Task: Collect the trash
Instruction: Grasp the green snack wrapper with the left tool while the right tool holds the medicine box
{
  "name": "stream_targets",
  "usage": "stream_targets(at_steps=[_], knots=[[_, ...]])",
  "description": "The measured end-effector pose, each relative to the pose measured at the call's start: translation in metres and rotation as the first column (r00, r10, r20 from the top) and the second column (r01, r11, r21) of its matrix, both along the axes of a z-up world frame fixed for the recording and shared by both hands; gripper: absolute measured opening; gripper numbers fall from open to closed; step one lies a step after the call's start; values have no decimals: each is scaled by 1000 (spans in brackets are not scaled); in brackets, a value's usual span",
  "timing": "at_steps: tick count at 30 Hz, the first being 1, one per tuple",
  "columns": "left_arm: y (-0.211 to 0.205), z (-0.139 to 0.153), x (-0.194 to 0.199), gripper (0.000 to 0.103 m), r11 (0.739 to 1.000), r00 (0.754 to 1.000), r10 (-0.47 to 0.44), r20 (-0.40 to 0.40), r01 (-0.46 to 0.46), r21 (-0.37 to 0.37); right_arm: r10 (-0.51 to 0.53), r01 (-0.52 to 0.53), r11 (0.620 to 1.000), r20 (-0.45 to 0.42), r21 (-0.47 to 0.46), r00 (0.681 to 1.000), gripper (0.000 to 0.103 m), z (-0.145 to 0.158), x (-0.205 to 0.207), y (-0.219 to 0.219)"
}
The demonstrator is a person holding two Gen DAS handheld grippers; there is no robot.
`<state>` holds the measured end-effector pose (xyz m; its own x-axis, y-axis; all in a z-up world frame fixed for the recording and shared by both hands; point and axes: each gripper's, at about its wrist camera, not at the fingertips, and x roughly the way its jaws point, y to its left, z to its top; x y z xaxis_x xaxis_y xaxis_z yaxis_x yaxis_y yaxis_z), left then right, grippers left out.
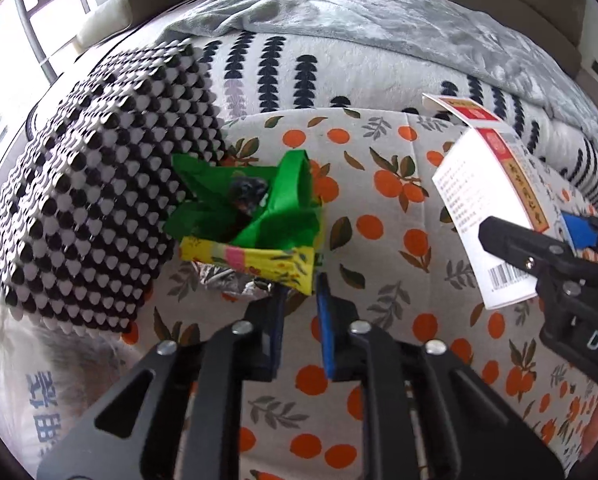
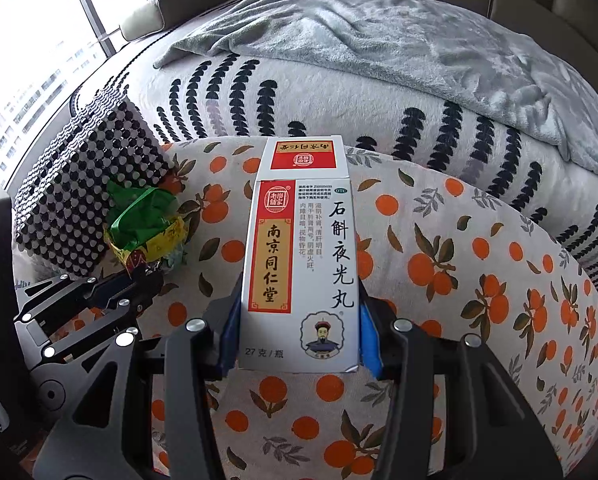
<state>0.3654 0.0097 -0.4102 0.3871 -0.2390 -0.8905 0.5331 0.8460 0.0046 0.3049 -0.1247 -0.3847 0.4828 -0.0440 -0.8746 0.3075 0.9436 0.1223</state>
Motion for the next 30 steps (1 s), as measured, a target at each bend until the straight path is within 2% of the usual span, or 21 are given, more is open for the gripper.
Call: stream_targets(at_steps=[1,3,4,12,17,19,24,30], knots=[[1,1,0,54,1000,1000,8,-5,-8,-10,1,-1,1000,2,2,1000,46,0,0,0],[7,9,-3,74,999,998,45,32,-45,-20,4,-4,1000,4,5,1000,46,0,-1,0],[9,12,-5,78,998,997,58,52,-57,-23,6,-6,1000,4,6,1000,46,1,0,0],[11,18,4,78,998,995,62,81,-63,14,10,-10,1000,14,12,1000,46,3,1,-1],[8,5,18,78,997,996,73,42,-73,16,11,-11,1000,11,8,1000,46,1,1,-2],[9,1,20,69,997,997,73,26,-73,0,9,-9,1000,9,6,1000,46,1,0,-3],[8,1,15,59,998,998,61,35,-61,-7,6,-6,1000,4,1,1000,46,0,-3,-6],[8,8,1,57,999,998,45,37,-45,-8,23,-23,1000,12,4,1000,46,8,-6,-3]])
